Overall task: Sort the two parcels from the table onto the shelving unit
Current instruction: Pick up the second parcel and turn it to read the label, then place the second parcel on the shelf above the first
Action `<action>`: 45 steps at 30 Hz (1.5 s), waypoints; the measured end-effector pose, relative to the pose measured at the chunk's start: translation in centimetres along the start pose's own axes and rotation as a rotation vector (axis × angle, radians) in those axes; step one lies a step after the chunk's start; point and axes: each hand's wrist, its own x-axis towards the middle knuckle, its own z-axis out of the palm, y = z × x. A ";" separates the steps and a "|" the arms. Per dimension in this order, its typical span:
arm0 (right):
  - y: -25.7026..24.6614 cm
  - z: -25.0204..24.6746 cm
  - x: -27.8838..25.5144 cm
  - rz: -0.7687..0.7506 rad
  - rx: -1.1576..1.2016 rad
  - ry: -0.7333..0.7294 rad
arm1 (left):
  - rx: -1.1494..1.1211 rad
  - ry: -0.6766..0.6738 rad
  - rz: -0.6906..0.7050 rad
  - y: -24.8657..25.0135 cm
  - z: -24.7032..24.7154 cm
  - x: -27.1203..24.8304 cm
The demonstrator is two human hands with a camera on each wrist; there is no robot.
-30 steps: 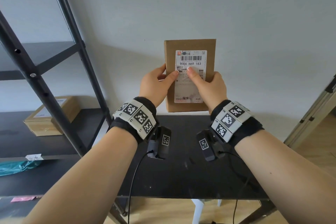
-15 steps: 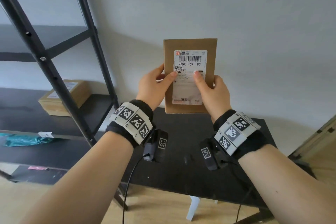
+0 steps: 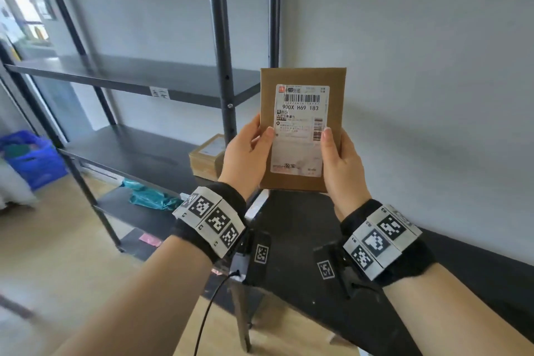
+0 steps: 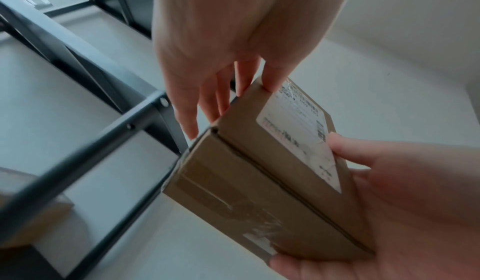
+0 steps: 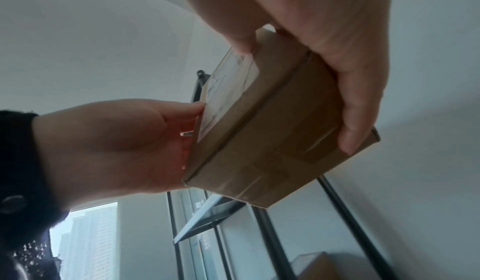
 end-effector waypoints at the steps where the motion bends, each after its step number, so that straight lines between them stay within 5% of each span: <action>1: -0.9 1.6 -0.4 -0.008 0.017 -0.024 | 0.015 0.018 0.011 -0.1 -1.8 0.0; 9: -7.8 13.9 -2.7 0.001 0.157 -0.091 | 0.108 0.093 0.096 -0.9 -16.9 1.8; 16: -12.4 20.5 -1.0 -0.049 0.122 -0.138 | 0.048 0.134 0.100 -0.3 -24.7 6.1; 26: -15.3 24.0 9.3 -0.091 0.031 -0.240 | 0.113 0.000 0.146 -0.2 -26.7 17.6; 33: -16.0 26.7 17.0 -0.023 -0.089 -0.186 | 0.113 -0.009 0.040 -0.9 -26.9 26.4; 45: -15.0 31.8 21.8 0.260 -0.245 -0.150 | 0.063 -0.437 -0.146 -5.8 -28.5 36.2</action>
